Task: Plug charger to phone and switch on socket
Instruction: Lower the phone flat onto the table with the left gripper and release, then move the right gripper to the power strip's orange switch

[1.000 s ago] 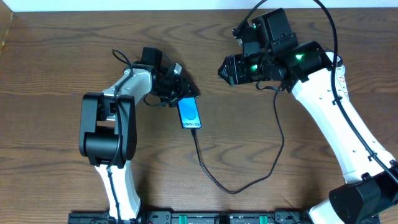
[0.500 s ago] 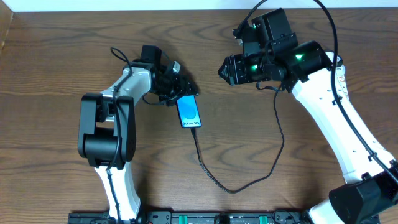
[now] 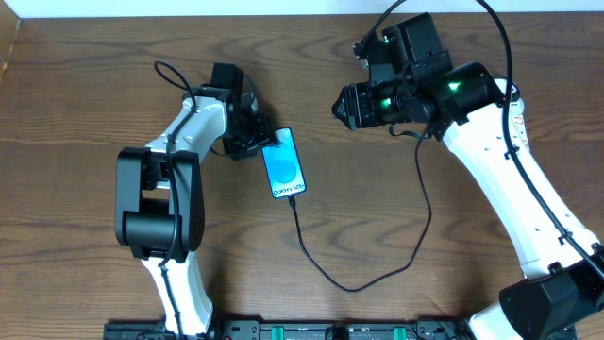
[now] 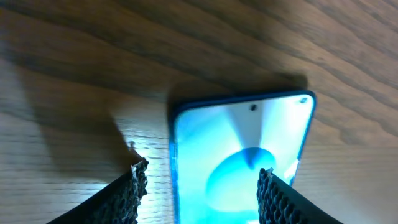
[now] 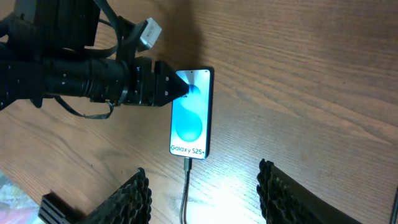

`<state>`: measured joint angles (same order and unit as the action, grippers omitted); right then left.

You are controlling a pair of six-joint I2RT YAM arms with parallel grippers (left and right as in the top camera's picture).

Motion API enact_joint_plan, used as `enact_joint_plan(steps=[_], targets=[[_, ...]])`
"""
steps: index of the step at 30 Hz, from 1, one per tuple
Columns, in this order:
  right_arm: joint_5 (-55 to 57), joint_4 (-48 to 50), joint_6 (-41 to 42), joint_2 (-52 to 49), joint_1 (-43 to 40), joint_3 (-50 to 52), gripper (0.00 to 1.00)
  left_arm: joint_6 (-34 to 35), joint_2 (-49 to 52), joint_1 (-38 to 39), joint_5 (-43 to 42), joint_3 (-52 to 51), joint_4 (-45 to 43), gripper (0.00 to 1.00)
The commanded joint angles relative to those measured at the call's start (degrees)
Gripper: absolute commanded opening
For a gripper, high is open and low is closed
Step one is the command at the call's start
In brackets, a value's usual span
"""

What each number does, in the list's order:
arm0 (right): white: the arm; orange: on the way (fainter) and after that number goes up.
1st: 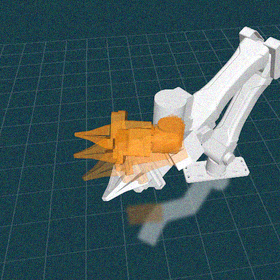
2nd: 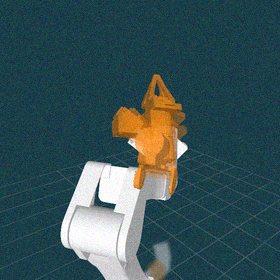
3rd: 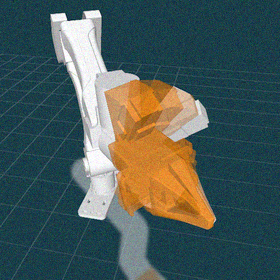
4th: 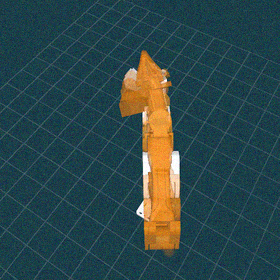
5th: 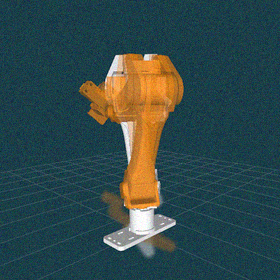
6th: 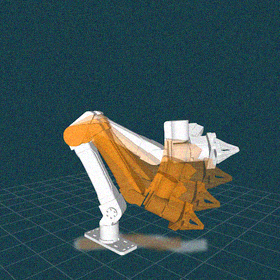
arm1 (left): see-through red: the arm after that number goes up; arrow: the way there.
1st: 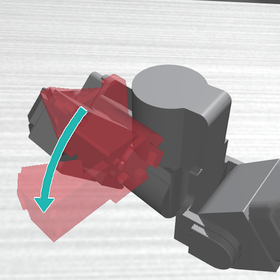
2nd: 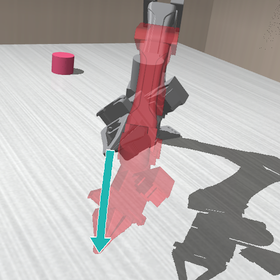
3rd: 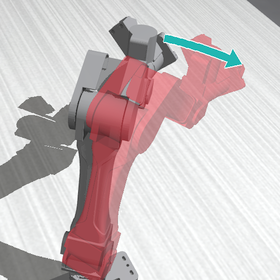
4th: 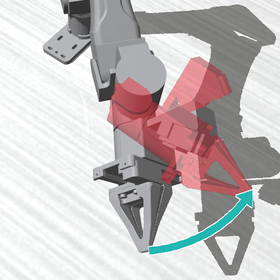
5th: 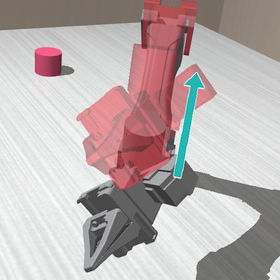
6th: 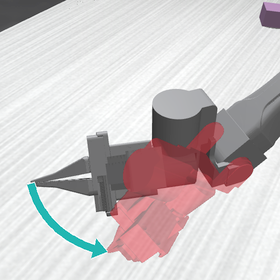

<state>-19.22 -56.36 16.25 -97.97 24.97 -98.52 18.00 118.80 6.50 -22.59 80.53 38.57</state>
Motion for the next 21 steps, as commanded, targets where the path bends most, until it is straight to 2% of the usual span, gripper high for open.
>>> enact_joint_plan(steps=[1,10,17,21], targets=[[0.92,-0.26,-0.68,0.57,-0.13,-0.79,0.55,-0.42,3.41,-0.44,10.32,-2.01,0.66,0.62],[1.16,-0.31,-1.79,0.57,-0.15,-0.79,0.55,-0.44,-2.64,-2.91,10.45,-0.24,2.78,0.62],[2.69,-0.24,-1.77,0.57,-0.24,-0.79,0.54,-0.42,-17.68,-5.01,10.4,-0.22,4.52,0.62],[3.72,-0.22,-1.75,0.57,-0.57,-0.79,0.48,-0.39,-26.97,-4.98,10.19,-0.24,5.42,0.62]])
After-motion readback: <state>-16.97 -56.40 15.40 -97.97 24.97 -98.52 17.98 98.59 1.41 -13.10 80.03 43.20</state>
